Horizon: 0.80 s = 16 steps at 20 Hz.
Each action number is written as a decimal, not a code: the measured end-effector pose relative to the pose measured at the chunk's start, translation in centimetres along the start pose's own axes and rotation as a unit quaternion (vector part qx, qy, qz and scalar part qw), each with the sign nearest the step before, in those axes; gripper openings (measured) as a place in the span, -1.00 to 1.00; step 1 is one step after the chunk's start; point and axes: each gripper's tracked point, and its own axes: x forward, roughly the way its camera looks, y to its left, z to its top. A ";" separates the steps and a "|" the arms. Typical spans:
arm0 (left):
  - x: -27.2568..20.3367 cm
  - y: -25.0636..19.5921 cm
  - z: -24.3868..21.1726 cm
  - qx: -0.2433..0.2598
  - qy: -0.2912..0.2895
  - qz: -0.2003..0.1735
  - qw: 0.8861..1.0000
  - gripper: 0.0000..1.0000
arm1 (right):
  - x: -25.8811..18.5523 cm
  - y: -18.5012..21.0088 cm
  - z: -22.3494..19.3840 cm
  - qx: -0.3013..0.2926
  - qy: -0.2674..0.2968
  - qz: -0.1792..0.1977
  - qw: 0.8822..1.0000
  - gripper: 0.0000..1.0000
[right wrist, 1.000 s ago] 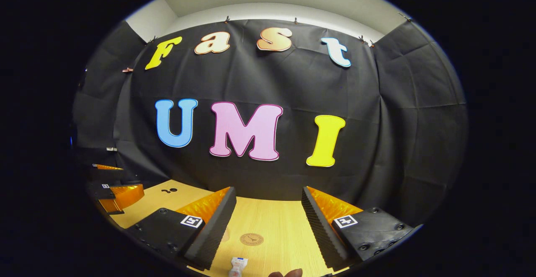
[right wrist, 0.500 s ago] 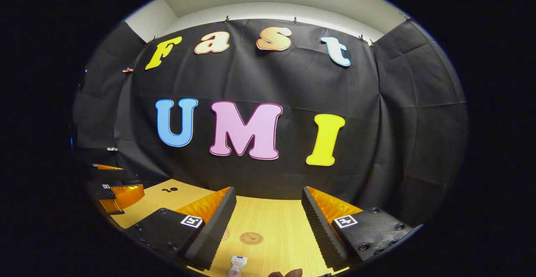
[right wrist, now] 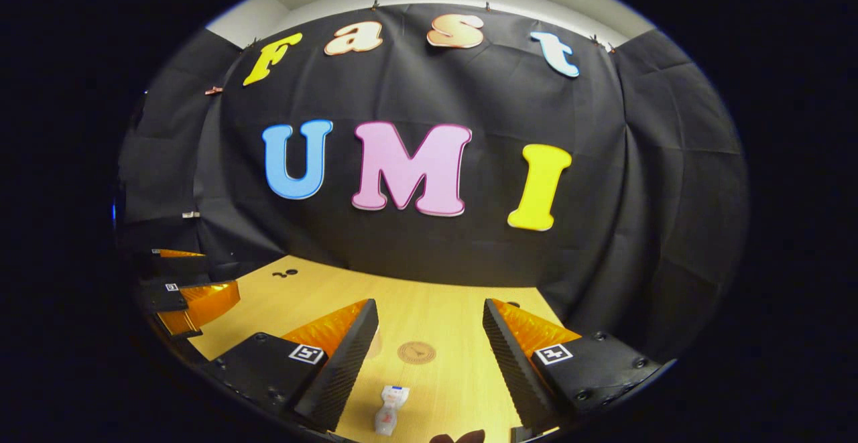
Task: Put the toothbrush and toothpaste on the desktop into the cup, then pick up the cup and place it on the coaster on the desktop.
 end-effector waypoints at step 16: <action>-0.1 3.4 -7.9 0.012 0.071 -0.012 0.997 0.96 | 1.8 4.6 -22.0 0.011 0.283 0.004 0.959 0.94</action>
